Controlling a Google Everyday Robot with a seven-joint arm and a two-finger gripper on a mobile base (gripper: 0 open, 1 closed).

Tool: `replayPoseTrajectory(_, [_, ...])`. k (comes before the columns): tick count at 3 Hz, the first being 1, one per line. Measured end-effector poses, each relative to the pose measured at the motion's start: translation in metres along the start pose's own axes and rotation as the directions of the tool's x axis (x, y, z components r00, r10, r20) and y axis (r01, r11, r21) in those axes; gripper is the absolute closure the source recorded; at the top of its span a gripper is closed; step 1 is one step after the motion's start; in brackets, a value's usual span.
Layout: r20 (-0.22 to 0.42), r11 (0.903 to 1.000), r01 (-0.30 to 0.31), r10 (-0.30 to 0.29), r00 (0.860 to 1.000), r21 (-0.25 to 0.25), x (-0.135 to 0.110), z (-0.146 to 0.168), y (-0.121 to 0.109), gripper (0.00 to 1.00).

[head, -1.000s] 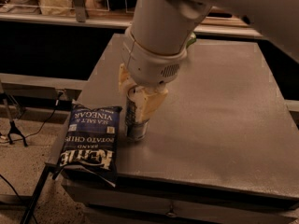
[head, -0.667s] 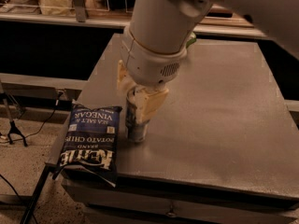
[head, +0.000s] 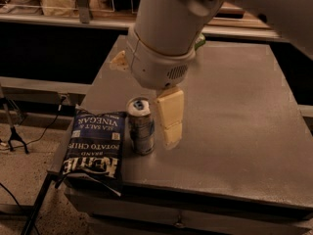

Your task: Move redbull can near blue chip bag

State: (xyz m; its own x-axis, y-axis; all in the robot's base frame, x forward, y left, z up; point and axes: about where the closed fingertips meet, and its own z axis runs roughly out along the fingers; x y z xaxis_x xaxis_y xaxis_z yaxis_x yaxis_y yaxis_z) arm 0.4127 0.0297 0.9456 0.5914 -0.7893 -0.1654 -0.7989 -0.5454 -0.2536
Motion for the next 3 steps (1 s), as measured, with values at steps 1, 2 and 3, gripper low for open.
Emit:
replayPoseTrajectory(1, [0.005,0.9999,-0.005,0.005,1.000,-0.010,0.002,-0.014,-0.003,0.00])
replayPoseTrajectory(2, [0.011,0.9993,-0.022,0.022,1.000,-0.031,0.020,-0.030,-0.010,0.00])
replayPoseTrajectory(3, [-0.001,0.9953,-0.085,0.085,0.996,-0.045,0.050,-0.033,-0.016,0.00])
